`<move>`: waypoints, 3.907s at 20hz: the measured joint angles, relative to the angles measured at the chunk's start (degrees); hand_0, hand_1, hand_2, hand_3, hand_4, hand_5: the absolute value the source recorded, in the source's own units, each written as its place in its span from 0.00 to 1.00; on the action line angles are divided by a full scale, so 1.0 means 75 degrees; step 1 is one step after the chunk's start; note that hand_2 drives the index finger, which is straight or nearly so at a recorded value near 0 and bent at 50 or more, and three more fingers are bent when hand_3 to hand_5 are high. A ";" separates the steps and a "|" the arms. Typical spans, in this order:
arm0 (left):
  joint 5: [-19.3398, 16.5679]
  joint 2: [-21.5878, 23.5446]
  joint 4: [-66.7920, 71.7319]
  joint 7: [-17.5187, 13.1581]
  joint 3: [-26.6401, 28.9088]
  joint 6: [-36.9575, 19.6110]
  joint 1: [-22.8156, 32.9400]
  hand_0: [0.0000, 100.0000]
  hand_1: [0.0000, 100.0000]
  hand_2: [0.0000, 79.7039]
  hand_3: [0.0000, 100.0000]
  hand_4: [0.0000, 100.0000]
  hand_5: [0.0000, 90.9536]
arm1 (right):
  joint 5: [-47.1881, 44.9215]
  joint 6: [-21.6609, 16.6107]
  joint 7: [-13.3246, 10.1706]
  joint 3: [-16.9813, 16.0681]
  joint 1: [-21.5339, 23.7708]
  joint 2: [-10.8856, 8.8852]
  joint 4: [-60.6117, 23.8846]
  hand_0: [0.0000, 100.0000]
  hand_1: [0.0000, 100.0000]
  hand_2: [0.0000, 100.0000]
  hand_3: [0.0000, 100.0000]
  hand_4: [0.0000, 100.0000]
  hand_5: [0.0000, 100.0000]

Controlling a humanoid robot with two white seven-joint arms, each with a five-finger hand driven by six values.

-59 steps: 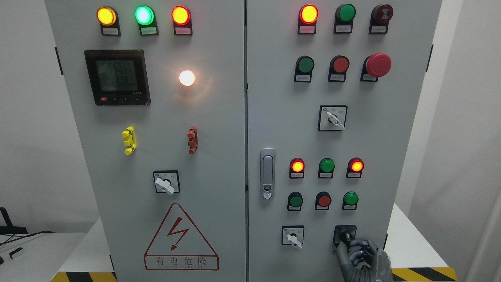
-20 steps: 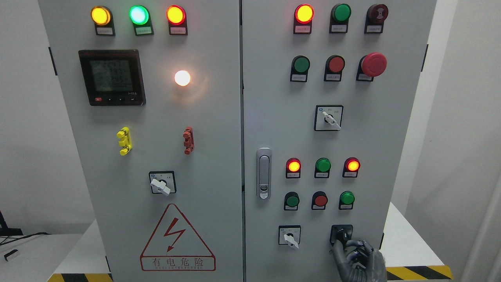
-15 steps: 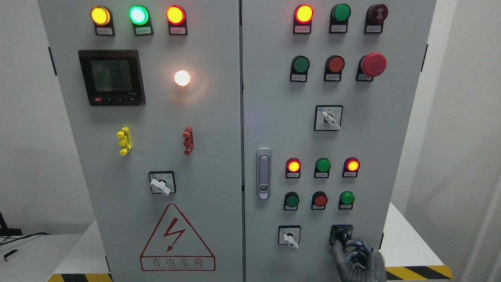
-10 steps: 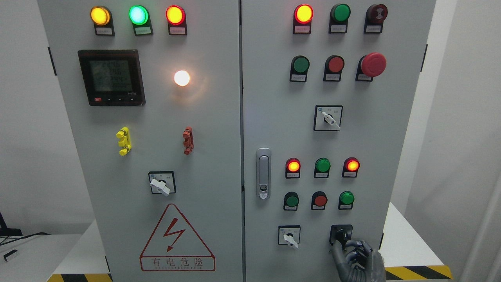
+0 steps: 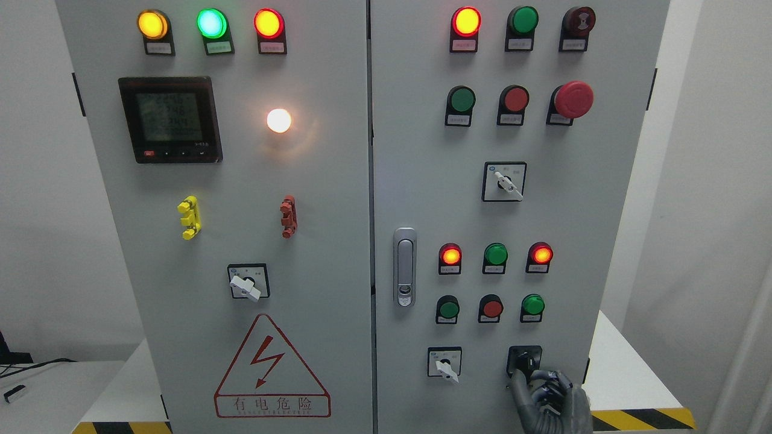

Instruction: Trip black knob to open circuit

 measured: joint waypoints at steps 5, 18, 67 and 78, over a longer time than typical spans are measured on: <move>0.0000 0.0000 0.0000 0.0000 0.0000 0.0000 0.0000 0.12 0.39 0.00 0.00 0.00 0.00 | -0.0109 0.0007 0.0008 0.0000 -0.0003 0.0000 -0.0008 0.41 0.68 0.63 0.90 0.89 0.98; 0.0000 0.0000 -0.0001 0.0000 0.0000 0.0000 0.0000 0.12 0.39 0.00 0.00 0.00 0.00 | -0.0330 0.0024 -0.0021 0.0001 -0.0046 0.0001 -0.0024 0.41 0.68 0.63 0.90 0.90 0.98; 0.0000 -0.0002 0.0002 0.0000 0.0000 0.0000 0.0000 0.12 0.39 0.00 0.00 0.00 0.00 | -0.0979 0.0252 -0.0013 0.0063 -0.0110 0.0001 -0.0062 0.43 0.69 0.64 0.91 0.91 0.99; 0.0000 -0.0001 0.0001 0.0000 0.0000 0.0000 0.0000 0.12 0.39 0.00 0.00 0.00 0.00 | -0.0819 0.0252 0.0006 0.0036 -0.0112 0.0001 -0.0064 0.42 0.69 0.63 0.90 0.90 0.98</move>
